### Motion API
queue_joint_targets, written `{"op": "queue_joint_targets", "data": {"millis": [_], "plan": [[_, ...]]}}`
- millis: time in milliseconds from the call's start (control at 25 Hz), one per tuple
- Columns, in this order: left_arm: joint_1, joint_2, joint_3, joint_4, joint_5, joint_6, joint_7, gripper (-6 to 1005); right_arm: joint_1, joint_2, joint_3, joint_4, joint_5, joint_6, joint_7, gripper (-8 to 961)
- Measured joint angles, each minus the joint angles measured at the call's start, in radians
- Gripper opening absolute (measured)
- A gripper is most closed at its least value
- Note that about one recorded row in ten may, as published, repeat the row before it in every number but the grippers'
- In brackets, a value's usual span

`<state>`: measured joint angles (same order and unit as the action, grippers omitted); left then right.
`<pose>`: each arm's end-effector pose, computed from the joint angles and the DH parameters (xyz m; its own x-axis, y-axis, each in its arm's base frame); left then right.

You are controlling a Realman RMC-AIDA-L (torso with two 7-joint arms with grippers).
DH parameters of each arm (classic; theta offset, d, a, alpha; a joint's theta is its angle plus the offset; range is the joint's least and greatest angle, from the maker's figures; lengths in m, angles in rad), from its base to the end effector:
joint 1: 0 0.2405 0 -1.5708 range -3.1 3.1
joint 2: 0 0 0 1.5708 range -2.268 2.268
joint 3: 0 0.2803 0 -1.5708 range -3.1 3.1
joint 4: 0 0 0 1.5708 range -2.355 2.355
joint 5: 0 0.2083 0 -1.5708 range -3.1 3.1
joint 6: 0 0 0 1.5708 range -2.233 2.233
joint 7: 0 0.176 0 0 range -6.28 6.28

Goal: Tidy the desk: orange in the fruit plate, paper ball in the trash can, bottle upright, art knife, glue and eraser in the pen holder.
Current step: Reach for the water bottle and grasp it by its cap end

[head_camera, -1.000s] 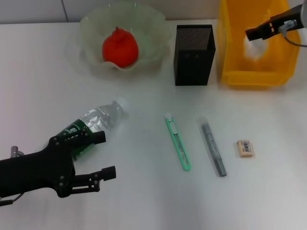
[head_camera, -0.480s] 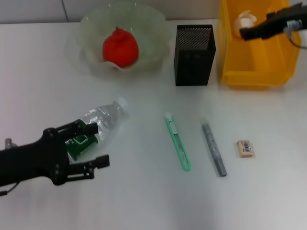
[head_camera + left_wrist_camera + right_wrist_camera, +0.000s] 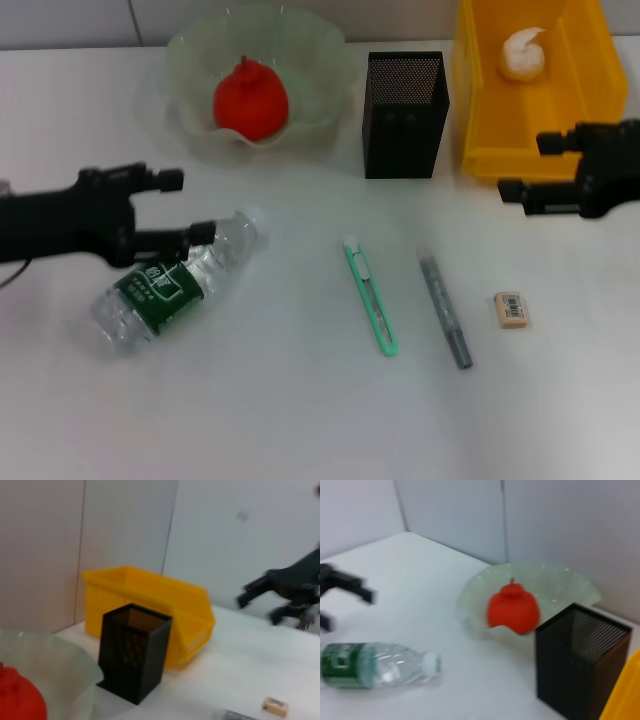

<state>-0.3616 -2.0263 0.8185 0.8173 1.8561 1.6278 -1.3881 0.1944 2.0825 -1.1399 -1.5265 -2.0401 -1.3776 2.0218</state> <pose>-0.2908 0.3196 -0.0009 0.8169 0.2882 0.4995 0.4291 -0.8825 -0.1925 0.2420 0.3340 0.0246 0.8624 -0.4019 -0.3078 -0.5024 -0.7538 -0.4235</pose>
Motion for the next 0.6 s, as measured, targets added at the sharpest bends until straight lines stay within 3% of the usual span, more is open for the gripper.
{"op": "queue_joint_targets", "data": {"millis": [40, 200, 240, 400, 440, 600], "plan": [[-0.046, -0.016, 0.001, 0.069, 0.075, -0.036, -0.088, 863, -0.012, 0.000, 0.038, 0.047, 0.050, -0.055, -0.074, 795], [-0.120, -0.037, 0.002, 0.139, 0.215, -0.083, -0.220, 861, -0.015, -0.002, 0.093, 0.109, 0.086, -0.121, -0.160, 795], [-0.165, -0.041, 0.011, 0.153, 0.286, -0.105, -0.315, 860, -0.014, -0.002, 0.124, 0.133, 0.089, -0.150, -0.191, 794], [-0.218, -0.042, 0.048, 0.163, 0.350, -0.126, -0.422, 858, -0.013, 0.000, 0.153, 0.156, 0.090, -0.173, -0.229, 794], [-0.238, -0.041, 0.113, 0.196, 0.390, -0.156, -0.505, 857, -0.015, 0.001, 0.161, 0.167, 0.091, -0.176, -0.244, 794], [-0.250, -0.041, 0.219, 0.241, 0.443, -0.194, -0.616, 855, -0.016, 0.000, 0.163, 0.171, 0.098, -0.179, -0.256, 794]]}}
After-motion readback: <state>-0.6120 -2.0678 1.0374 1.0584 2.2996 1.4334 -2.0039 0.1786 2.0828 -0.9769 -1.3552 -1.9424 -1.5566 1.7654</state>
